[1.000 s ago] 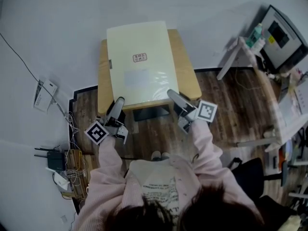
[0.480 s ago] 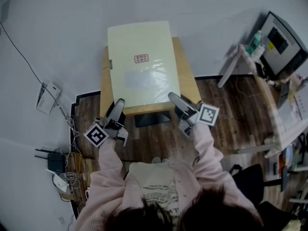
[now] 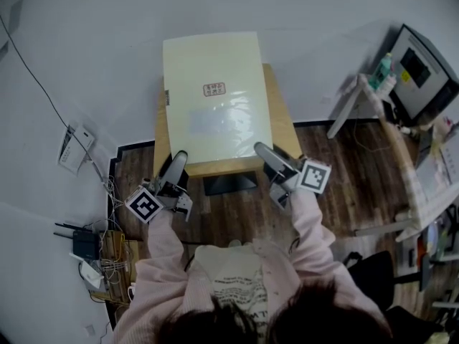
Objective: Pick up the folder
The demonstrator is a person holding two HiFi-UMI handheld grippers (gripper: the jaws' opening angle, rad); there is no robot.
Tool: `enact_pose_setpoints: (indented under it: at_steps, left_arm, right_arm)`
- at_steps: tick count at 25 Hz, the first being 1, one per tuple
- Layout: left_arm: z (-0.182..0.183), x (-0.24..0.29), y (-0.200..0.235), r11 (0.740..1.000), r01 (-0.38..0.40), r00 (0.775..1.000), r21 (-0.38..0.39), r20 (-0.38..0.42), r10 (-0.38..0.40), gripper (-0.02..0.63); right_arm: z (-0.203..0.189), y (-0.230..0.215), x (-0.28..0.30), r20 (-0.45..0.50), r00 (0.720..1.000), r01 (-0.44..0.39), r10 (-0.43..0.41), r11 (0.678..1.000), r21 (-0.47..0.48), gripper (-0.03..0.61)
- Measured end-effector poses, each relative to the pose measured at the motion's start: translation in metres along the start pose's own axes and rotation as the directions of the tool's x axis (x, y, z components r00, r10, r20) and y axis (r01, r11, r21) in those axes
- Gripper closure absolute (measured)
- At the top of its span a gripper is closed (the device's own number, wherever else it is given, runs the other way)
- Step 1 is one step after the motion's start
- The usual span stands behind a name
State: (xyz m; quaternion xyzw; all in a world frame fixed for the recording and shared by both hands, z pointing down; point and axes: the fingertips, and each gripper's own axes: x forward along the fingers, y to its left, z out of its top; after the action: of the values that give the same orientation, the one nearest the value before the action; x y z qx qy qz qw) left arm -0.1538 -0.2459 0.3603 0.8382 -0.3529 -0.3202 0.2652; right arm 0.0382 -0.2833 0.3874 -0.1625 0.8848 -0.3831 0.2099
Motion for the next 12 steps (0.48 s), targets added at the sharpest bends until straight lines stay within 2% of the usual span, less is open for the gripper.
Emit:
enact_pose_setpoints:
  at_steps: [12]
  left_arm:
    - [0.0068, 0.0030, -0.0050, 1.000, 0.018, 1.000, 0.017, -0.001, -0.018, 0.285]
  right_arm:
    - [0.0058, 0.0078, 0.0026, 0.032, 0.999, -0.016, 0.016, 1.000, -0.001, 0.259]
